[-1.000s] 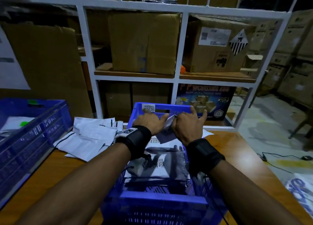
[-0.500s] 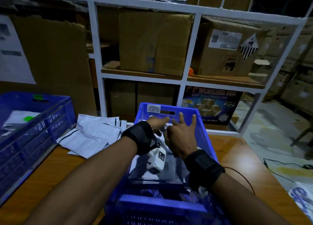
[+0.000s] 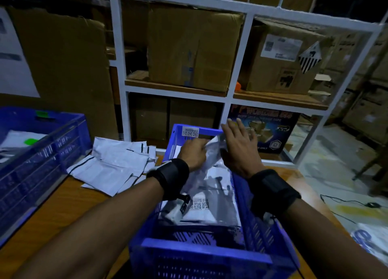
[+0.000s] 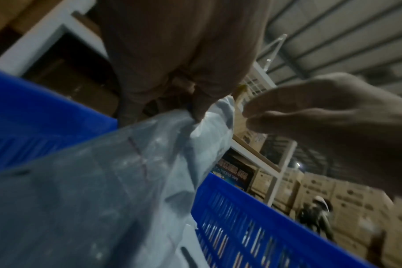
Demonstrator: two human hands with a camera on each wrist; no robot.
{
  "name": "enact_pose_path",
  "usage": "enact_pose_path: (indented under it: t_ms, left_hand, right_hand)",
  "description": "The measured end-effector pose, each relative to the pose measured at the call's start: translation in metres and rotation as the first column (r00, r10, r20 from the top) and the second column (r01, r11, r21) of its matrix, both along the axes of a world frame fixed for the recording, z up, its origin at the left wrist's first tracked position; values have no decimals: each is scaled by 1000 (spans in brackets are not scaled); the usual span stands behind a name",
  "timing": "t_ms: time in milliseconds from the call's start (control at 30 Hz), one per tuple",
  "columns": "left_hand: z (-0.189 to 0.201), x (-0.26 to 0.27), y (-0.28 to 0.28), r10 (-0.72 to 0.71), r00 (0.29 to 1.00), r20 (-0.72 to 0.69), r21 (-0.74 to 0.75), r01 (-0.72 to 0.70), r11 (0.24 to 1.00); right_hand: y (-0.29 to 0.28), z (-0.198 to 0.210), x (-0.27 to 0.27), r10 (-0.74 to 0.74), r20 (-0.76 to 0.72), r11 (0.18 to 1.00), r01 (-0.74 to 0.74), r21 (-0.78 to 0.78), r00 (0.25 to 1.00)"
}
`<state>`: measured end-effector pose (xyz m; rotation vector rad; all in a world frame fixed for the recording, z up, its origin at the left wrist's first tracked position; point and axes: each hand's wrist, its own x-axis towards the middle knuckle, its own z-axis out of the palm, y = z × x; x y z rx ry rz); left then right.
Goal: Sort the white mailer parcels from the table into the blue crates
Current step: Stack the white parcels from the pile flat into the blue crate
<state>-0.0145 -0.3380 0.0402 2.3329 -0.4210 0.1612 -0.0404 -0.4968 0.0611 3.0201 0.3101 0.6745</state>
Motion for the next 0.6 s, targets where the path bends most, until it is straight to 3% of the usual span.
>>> enact_pose_path:
  t_ms: [133, 233, 467, 600]
  left_hand:
    - [4, -7, -5, -95, 978, 188, 185, 60, 981]
    - [3, -8, -3, -139, 961, 240, 264, 73, 962]
    - [-1, -16, 13, -47, 999, 17, 522, 32, 852]
    - [-9, -21, 8, -78, 994, 70, 640, 15, 768]
  right_hand:
    - [-4, 16, 9, 13, -159, 984, -41, -176, 987]
    - [-4, 17, 7, 12, -226, 969, -67, -237, 974]
    - [-9, 10, -7, -42, -208, 973, -8, -232, 977]
    - [-3, 9, -16, -117, -413, 965, 6, -261, 903]
